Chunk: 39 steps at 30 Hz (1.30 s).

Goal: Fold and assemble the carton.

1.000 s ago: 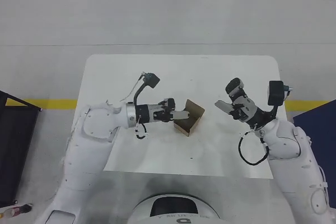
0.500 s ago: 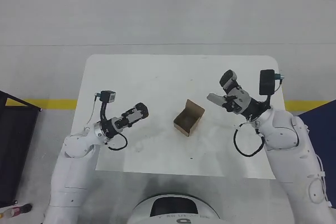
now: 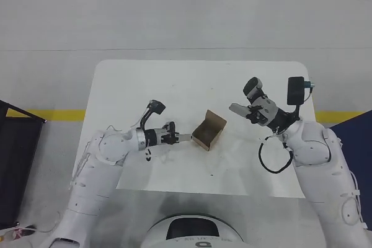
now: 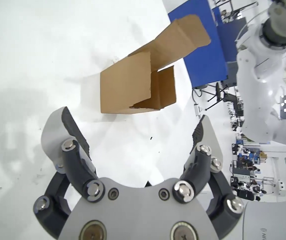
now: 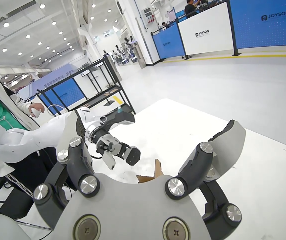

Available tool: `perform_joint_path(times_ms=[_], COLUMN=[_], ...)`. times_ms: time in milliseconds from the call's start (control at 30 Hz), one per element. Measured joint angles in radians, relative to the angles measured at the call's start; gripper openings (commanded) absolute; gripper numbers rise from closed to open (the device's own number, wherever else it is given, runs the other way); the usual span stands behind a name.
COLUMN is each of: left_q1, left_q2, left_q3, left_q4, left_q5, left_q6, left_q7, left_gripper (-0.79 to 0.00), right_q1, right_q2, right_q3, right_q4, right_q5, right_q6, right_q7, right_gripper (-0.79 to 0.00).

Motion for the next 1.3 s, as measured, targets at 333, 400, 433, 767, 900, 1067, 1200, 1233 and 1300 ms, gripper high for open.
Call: perform_joint_path(times_ms=[333,400,433,767,900,1067,1200,1233,1300], left_q1=[-0.092,-0.112,-0.121,-0.177,-0.163,-0.107,-0.035,-0.023,0.002], left_q2=[-0.015,-0.018,-0.02,-0.032,-0.027,-0.009,0.007,0.01,0.016], left_q3=[0.135,0.16,0.17,0.226,0.201,0.138,0.085,0.075,0.055], left_q4=[0.053,0.063,0.068,0.133,0.111,0.009,-0.078,-0.091,-0.116], left_q5=[0.13,0.134,0.136,0.058,-0.027,0.005,0.079,0.099,0.147], left_q6=[0.081,0.085,0.087,0.092,0.047,-0.023,-0.048,-0.047,-0.036], left_q7=[0.088,0.094,0.095,0.118,0.143,0.226,0.319,0.335,0.368], left_gripper=[-0.493,-0.542,-0.554,-0.785,-0.785,-0.785,-0.785,-0.785,-0.785], right_q1=[0.0,0.0,0.0,0.0,0.0,0.0,-0.002,-0.004,-0.01], right_q2=[0.0,0.0,0.0,0.0,0.0,0.0,-0.001,-0.001,-0.003], right_q3=[0.0,0.0,0.0,0.0,0.0,0.0,0.006,0.007,0.003], right_q4=[0.0,0.0,0.0,0.0,0.0,0.0,-0.022,-0.037,-0.074], right_q5=[0.0,0.0,0.0,0.0,0.0,0.0,-0.041,-0.073,-0.163], right_q6=[0.0,0.0,0.0,0.0,0.0,0.0,0.038,0.062,0.121], right_q7=[0.0,0.0,0.0,0.0,0.0,0.0,-0.012,-0.02,-0.037], right_gripper=[0.0,0.0,0.0,0.0,0.0,0.0,0.0,0.0,0.0])
